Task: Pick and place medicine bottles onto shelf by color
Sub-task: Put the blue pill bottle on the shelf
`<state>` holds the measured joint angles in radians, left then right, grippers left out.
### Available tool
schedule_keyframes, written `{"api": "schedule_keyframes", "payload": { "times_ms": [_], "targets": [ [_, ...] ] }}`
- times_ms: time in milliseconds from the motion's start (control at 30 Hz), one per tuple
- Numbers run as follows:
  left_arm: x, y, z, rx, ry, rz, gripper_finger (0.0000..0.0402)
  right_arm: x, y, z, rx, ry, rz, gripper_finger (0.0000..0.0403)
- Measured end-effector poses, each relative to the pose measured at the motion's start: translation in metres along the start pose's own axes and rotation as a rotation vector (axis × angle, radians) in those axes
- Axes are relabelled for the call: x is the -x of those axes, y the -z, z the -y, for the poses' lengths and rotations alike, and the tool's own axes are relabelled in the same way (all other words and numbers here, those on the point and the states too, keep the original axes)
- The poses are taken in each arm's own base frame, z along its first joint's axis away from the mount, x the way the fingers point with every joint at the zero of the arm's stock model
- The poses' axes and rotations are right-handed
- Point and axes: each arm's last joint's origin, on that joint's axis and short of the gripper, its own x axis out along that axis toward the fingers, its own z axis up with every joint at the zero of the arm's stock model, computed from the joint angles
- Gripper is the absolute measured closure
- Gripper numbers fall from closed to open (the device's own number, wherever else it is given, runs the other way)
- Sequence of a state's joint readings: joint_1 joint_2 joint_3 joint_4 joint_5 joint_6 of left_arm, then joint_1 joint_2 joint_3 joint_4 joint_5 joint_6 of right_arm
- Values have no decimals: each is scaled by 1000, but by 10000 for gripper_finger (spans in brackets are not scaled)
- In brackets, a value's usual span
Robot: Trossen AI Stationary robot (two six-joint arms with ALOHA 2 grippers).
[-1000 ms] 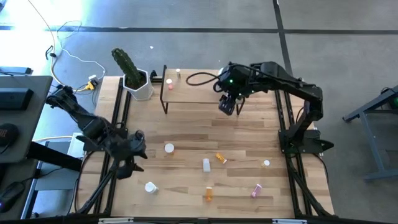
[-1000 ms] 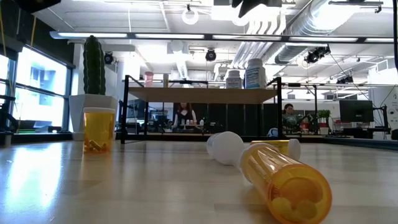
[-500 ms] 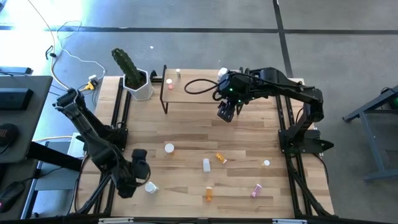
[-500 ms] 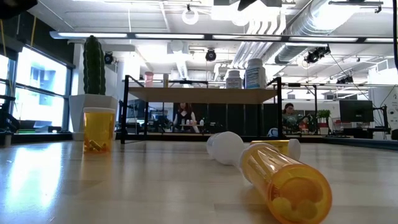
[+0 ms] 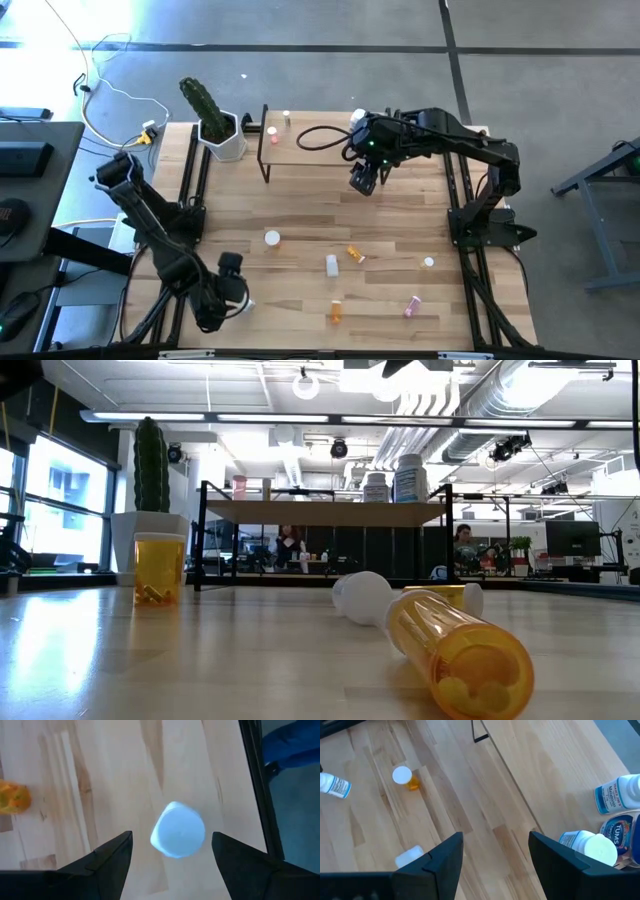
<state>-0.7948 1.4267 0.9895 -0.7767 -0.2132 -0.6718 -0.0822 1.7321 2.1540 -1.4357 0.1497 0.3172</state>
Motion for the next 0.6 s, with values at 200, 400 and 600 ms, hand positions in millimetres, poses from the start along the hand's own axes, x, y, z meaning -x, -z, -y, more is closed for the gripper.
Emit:
{"api": "schedule_keyframes", "payload": {
  "times_ms": [200,400,600],
  "targets": [
    [-7,-2,5,1,33,-12,138,0,0,0,2,0,0,187],
    [-20,-1,8,-17,18,-54,138,0,0,0,2,0,2,187],
    [-29,0,10,-25,-4,-77,138,0,0,0,0,0,2,187]
  ]
}}
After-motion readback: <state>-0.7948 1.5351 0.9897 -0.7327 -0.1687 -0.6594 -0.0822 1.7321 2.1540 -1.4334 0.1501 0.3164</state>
